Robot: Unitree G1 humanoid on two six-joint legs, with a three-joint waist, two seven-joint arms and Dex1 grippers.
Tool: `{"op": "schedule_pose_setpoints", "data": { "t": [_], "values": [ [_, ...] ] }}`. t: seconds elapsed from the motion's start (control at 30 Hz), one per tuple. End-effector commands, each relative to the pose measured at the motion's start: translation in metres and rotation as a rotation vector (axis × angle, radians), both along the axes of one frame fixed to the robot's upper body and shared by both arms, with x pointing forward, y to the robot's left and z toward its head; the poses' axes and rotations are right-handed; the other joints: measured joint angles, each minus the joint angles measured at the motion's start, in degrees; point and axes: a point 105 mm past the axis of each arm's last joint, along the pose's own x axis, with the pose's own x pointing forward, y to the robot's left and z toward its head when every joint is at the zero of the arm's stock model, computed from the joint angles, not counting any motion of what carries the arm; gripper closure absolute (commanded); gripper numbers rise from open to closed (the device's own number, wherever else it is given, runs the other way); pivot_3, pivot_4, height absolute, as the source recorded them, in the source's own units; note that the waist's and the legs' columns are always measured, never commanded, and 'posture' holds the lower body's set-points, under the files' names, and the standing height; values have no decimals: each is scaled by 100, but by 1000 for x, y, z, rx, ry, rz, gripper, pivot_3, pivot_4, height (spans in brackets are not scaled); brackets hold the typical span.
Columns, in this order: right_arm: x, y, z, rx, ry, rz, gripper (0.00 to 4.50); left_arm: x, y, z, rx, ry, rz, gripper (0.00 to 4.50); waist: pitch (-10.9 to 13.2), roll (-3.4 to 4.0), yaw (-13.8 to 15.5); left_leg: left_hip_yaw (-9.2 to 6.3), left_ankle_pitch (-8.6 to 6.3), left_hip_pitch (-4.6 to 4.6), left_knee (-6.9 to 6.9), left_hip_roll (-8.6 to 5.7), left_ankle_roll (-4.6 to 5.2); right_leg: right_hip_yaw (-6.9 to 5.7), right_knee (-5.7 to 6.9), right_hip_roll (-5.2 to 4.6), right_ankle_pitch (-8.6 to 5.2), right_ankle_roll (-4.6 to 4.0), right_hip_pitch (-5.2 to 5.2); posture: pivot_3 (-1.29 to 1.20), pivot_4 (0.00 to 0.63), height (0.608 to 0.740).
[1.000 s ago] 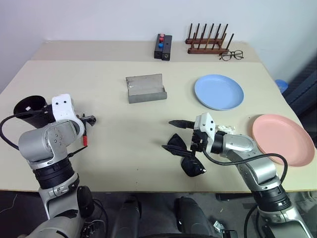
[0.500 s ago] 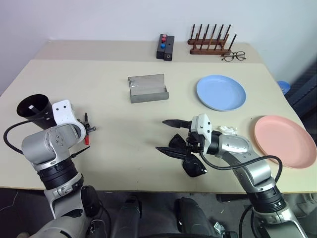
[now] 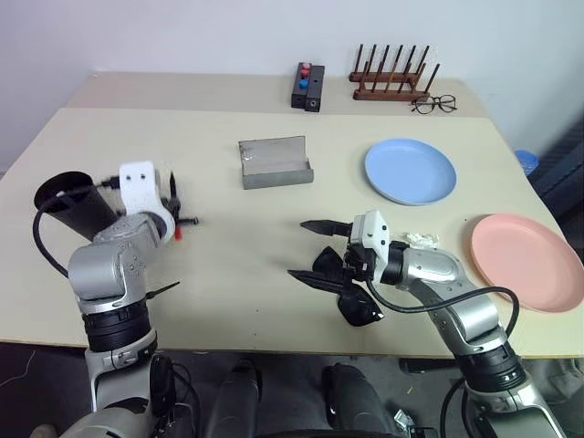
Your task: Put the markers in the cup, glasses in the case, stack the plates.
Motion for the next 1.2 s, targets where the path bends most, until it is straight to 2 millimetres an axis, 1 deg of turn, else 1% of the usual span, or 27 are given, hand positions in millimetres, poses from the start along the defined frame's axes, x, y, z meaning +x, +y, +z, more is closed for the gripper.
{"op": "schedule_pose_setpoints", "data": {
  "t": [0.03,0.07,0.1,0.17,0.27,0.4,0.5,0.6,0.7,0.83,1.2],
  "values": [
    [15,1,38,149,-116,-74,0,-13,18,73,125,-386,128,4421,1,1,-19,0,0,1,-1,0,0,0,0,0,0,-1,-1,0,150,740],
    [17,1,44,181,-121,-84,0,-16,21,80,151,-432,151,4421,0,2,-22,0,0,0,-3,0,0,1,1,0,2,-1,-4,0,150,740],
    [19,2,53,240,-109,-93,0,-19,27,84,181,-460,191,4421,0,2,-17,0,1,0,-5,1,0,1,1,1,2,-1,-5,0,150,740],
    [17,6,63,301,-89,-77,0,-24,40,87,214,-490,260,4421,0,2,-1,0,1,0,-9,1,0,1,-1,1,2,1,-4,0,150,740],
    [3,15,67,322,-64,12,0,-36,61,94,272,-538,385,4421,0,2,20,0,1,-2,-10,1,0,0,-2,1,1,2,-3,0,150,740],
    [-9,23,66,329,-53,71,0,-51,80,99,348,-576,500,4421,0,2,7,0,1,-3,-9,1,1,0,-1,1,1,2,-4,0,150,740],
    [-16,30,65,331,-37,112,0,-56,90,90,363,-559,544,4421,0,2,1,0,1,-1,-9,1,1,0,0,1,1,2,-4,0,150,740],
    [-21,35,63,342,3,146,0,-58,92,80,374,-546,546,4421,0,2,4,0,1,-1,-9,1,0,0,2,1,1,2,-4,0,150,740],
    [-22,36,62,349,22,151,0,-63,94,72,410,-531,567,4421,0,2,4,0,1,-2,-7,1,0,0,1,1,1,2,-3,0,150,740],
    [-21,36,61,351,40,152,0,-66,102,53,397,-478,601,4421,0,1,4,0,1,0,-8,1,0,0,3,1,1,1,-4,0,150,740],
    [-20,35,61,353,53,153,0,-64,108,26,361,-437,593,4421,-1,1,3,0,1,0,-8,1,1,0,2,1,1,0,-4,0,150,740]
  ]
}}
